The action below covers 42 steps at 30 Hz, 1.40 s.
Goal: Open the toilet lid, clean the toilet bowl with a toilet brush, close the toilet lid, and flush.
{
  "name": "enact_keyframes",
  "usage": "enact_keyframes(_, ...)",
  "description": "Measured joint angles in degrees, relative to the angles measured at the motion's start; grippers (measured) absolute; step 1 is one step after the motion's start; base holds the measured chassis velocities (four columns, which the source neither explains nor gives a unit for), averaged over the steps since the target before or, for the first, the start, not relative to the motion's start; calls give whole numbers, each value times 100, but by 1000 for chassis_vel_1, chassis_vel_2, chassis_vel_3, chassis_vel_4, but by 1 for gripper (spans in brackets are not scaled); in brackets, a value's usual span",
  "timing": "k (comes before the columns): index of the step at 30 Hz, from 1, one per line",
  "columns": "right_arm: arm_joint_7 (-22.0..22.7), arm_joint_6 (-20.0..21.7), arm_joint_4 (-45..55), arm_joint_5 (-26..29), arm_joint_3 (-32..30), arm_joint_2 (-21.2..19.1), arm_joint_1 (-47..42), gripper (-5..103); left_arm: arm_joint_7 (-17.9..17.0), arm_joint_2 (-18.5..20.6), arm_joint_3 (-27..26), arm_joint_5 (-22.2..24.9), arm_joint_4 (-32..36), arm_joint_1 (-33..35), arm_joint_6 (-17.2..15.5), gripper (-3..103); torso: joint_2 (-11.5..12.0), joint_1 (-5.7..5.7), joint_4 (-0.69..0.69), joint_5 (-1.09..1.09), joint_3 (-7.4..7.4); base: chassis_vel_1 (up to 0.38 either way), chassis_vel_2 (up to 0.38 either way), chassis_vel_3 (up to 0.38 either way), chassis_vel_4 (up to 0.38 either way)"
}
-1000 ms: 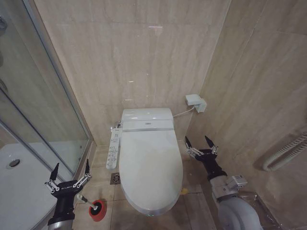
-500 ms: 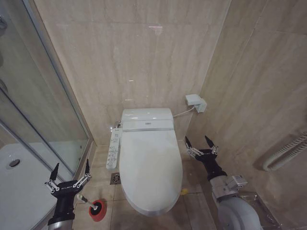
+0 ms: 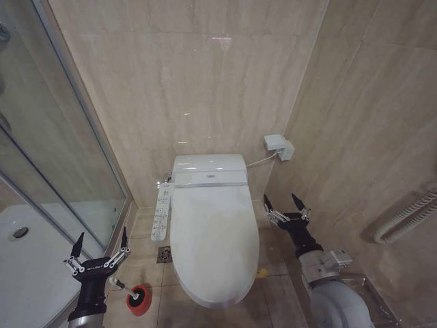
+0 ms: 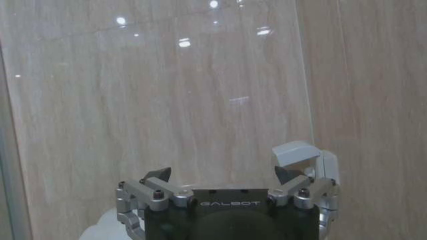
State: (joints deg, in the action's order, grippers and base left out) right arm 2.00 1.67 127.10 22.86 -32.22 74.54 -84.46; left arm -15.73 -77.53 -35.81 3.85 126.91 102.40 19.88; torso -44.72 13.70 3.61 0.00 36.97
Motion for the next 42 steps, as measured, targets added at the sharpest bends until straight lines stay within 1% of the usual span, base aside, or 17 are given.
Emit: enact_keyframes(42, 0, 0, 0, 0, 0, 0, 0, 100, 0, 0, 0, 0, 0, 0, 0, 100, 0, 0, 0, 0, 0, 0, 0, 0, 0)
